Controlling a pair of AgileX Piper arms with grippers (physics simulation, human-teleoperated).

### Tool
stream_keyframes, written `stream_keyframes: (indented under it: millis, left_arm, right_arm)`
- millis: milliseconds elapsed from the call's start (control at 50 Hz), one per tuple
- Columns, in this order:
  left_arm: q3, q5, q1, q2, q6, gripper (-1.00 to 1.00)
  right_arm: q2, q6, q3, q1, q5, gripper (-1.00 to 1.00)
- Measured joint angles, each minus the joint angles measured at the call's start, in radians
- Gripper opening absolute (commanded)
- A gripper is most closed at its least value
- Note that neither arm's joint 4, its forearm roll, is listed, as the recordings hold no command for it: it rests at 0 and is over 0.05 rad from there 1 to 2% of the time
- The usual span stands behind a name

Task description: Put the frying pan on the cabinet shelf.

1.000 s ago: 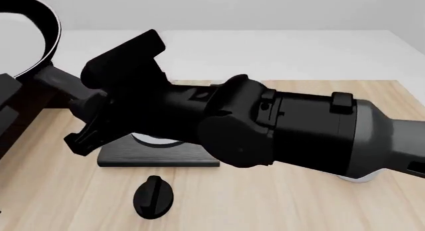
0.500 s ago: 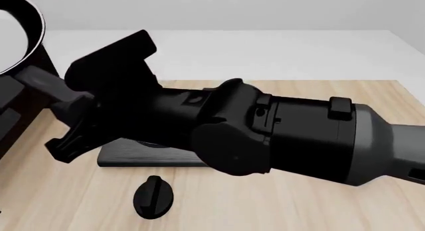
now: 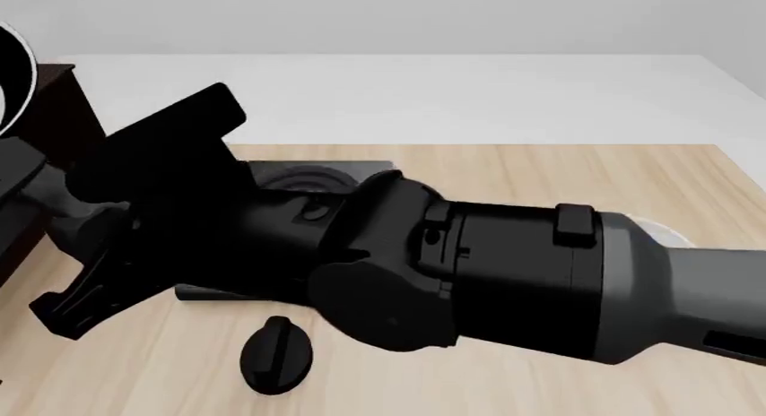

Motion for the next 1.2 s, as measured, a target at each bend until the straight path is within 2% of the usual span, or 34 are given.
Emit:
stream_keyframes:
  millis: [540,560,680,900,920,1200]
  left_arm:
    - [0.001,-0.014,-0.002,0.01,0.005,1.0]
    - [0.001,-0.015,-0.002,0.009,0.005,-1.0]
    - [0.0,-0.007,0.009,0.006,-0.031,-1.0]
    - [0.0,-0.012,0.016,0.001,-0.052,-1.0]
    - [0.0,-0.012,0.017,0.001,-0.052,-1.0]
    - [0.018,0.0,0.026,0.006,-0.057,-1.0]
  right_arm:
    - [0.002,0.009,0.006,0.054,-0.015,-1.0]
    - [0.001,0.008,0.007,0.055,-0.015,-1.0]
    - [-0.008,0.005,0.014,0.057,-0.019,-1.0]
    - [-0.021,-0.007,0.028,0.06,-0.03,-1.0]
    - [-0.023,-0.009,0.029,0.06,-0.031,1.0]
    - [-0.136,-0.006,-0.022,0.058,-0.008,1.0]
